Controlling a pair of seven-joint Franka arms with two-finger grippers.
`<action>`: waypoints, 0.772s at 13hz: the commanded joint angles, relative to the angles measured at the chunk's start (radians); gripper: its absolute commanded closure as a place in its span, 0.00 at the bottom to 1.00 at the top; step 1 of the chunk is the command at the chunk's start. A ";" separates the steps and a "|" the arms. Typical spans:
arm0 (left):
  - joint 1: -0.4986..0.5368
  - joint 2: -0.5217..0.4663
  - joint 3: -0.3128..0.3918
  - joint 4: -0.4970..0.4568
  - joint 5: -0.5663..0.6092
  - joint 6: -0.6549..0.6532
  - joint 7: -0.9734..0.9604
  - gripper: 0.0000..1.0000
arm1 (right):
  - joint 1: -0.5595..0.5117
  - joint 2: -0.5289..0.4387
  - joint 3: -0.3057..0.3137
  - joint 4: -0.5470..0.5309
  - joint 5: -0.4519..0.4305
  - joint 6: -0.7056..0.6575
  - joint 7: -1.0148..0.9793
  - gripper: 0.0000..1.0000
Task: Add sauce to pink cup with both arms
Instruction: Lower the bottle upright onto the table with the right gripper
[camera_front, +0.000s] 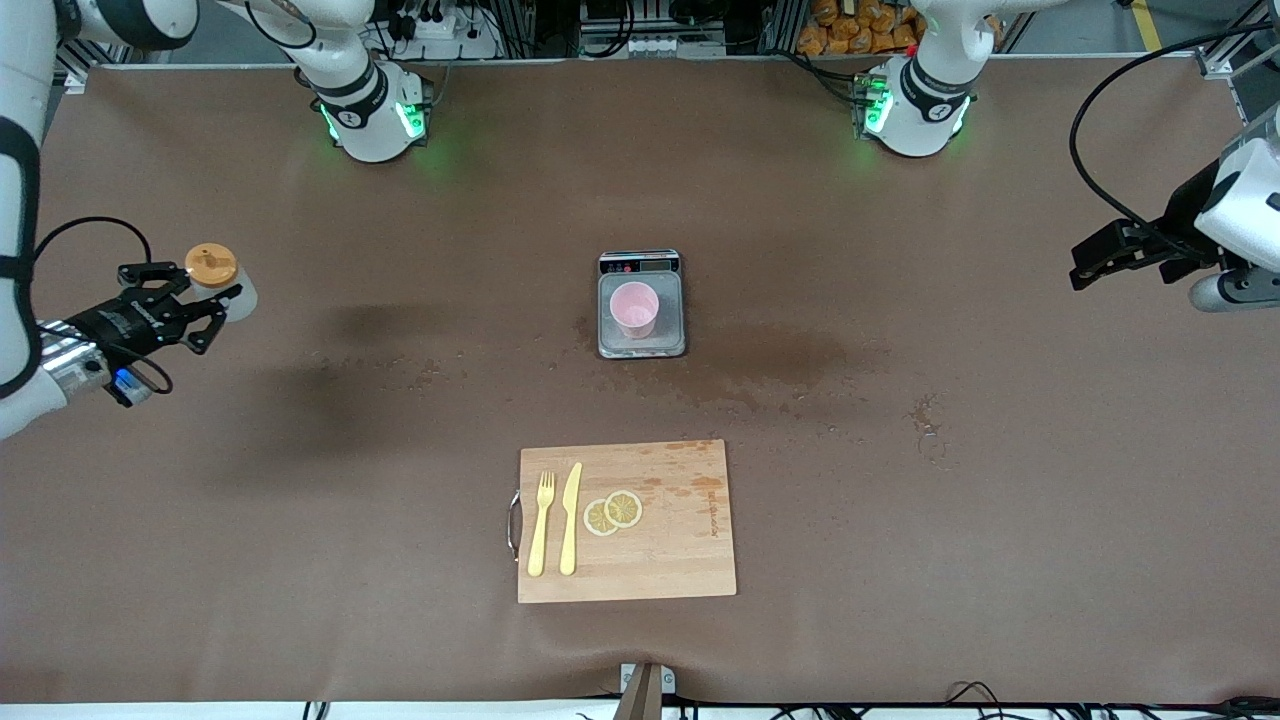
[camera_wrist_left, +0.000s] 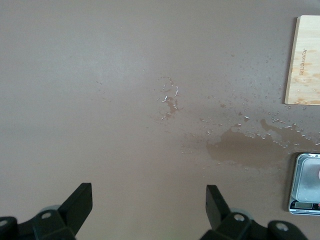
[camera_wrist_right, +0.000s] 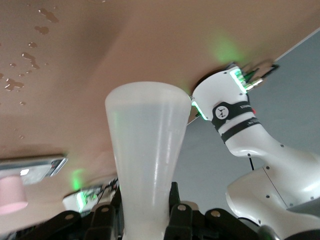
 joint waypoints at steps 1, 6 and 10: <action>0.003 -0.016 -0.002 -0.002 0.024 -0.011 0.017 0.00 | -0.050 0.052 0.016 0.004 0.075 -0.007 -0.073 0.80; 0.003 -0.014 -0.002 -0.003 0.024 -0.009 0.017 0.00 | -0.099 0.176 0.016 0.004 0.150 0.013 -0.226 0.78; 0.003 -0.013 -0.002 -0.003 0.024 -0.009 0.017 0.00 | -0.136 0.230 0.016 0.006 0.153 0.055 -0.306 0.76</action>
